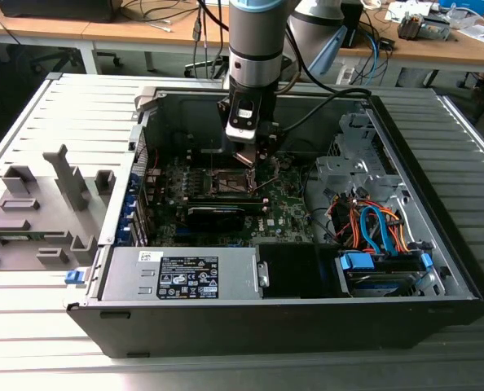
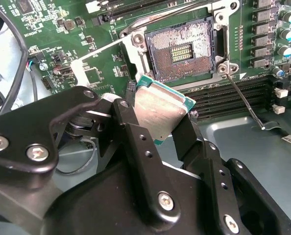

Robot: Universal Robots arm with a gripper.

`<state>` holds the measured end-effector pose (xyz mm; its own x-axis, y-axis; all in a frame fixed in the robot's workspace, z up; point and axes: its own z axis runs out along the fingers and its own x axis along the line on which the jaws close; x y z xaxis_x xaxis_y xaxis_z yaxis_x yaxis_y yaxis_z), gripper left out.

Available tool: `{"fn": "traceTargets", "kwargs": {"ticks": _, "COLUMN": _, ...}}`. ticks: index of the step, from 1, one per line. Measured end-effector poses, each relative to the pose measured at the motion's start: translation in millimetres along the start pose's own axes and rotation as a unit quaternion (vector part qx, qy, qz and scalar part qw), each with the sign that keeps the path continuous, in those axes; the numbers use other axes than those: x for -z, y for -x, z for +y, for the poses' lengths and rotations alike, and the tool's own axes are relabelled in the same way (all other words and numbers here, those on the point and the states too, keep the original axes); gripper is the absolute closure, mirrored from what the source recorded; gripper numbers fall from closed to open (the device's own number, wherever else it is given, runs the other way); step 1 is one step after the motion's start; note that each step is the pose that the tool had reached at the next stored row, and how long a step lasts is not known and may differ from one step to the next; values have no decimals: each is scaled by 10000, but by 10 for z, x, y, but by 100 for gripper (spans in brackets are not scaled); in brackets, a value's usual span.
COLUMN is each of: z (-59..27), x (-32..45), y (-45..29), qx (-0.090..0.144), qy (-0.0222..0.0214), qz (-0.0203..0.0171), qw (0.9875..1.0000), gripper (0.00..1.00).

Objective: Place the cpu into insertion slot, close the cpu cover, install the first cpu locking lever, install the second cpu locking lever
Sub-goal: 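Place the cpu into insertion slot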

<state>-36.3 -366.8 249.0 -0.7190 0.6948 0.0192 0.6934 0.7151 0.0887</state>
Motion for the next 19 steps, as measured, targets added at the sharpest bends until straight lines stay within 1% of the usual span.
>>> {"fn": "traceTargets", "kwargs": {"ticks": 19, "z": 0, "x": -1, "y": 0, "qx": -283, "qy": 6, "qz": -25, "qw": 9996, "gripper": 46}}
